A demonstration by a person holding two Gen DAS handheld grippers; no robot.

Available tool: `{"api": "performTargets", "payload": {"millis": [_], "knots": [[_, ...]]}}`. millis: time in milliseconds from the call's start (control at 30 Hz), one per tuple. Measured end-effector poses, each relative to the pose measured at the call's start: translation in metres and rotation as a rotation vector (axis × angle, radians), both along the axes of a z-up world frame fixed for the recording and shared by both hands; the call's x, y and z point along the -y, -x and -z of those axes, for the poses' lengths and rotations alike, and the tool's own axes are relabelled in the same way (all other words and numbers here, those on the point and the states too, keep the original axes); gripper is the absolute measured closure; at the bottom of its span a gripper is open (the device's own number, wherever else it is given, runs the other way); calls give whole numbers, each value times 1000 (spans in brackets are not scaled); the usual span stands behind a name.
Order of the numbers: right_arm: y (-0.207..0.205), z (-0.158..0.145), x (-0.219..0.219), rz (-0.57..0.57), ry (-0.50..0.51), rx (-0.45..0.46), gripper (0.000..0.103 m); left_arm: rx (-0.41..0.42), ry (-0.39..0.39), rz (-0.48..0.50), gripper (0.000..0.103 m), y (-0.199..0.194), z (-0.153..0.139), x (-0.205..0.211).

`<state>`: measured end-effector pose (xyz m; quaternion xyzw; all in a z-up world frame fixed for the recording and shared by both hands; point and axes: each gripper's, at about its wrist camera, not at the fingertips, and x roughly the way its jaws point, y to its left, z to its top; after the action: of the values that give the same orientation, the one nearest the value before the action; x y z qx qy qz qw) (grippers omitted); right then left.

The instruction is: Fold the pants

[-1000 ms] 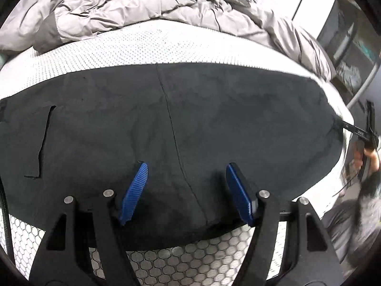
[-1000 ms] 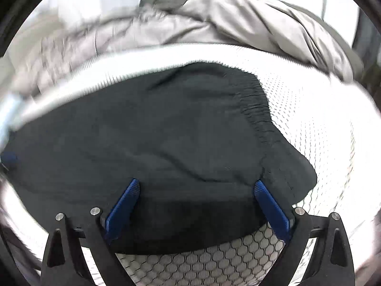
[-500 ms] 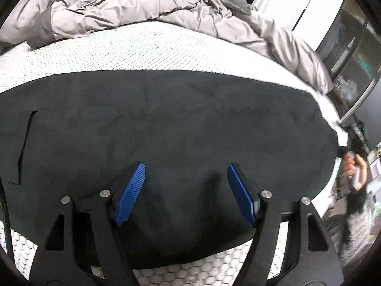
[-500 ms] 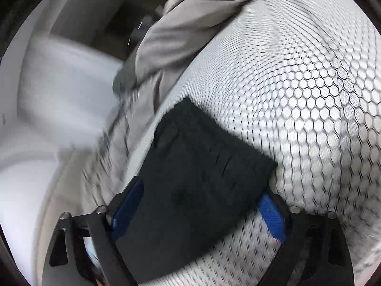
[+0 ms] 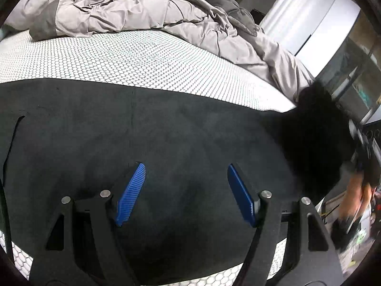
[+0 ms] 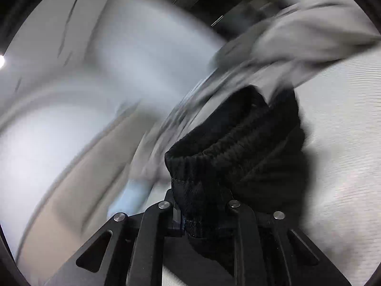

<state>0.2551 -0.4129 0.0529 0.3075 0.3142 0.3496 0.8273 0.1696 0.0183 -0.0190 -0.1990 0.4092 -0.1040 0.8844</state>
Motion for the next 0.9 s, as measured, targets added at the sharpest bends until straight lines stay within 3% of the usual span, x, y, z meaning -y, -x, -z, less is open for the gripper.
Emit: {"api": "performTargets", "payload": {"millis": [33,67,100,167,233,333,433,467,533,600,633,800,900], "knots": [[-2,5,-41,-136,58,-21,57,0,0,-4,34,-1,0,0],[0,11,-66,-219,108,-40,36,-2,-1,-5,34,-2,0,0],[4,20,-95,-300,207,-63,35,-3,-1,-4,34,-2,0,1],[17,31,-126,-391,355,-68,36,-3,-2,-1,34,-3,1,2],[26,25,-124,-397,372,-30,36,-4,-1,4,35,-3,1,6],[32,10,-90,-268,365,34,36,-8,44,53,35,-8,3,21],[29,27,-71,-112,456,-33,41,-27,93,128,35,-17,5,48],[26,36,-73,-115,474,-51,51,-36,114,158,35,-20,7,61],[21,58,-88,-187,540,-116,54,-45,137,204,35,-22,8,79],[24,72,-108,-238,679,-87,54,-62,119,275,40,-20,7,104],[23,73,-110,-241,700,-73,53,-67,104,317,43,-17,7,114],[30,68,-86,-230,638,-89,53,-22,-34,453,55,3,3,158],[32,68,-77,-222,623,-92,53,-46,3,439,55,-1,11,158]]}}
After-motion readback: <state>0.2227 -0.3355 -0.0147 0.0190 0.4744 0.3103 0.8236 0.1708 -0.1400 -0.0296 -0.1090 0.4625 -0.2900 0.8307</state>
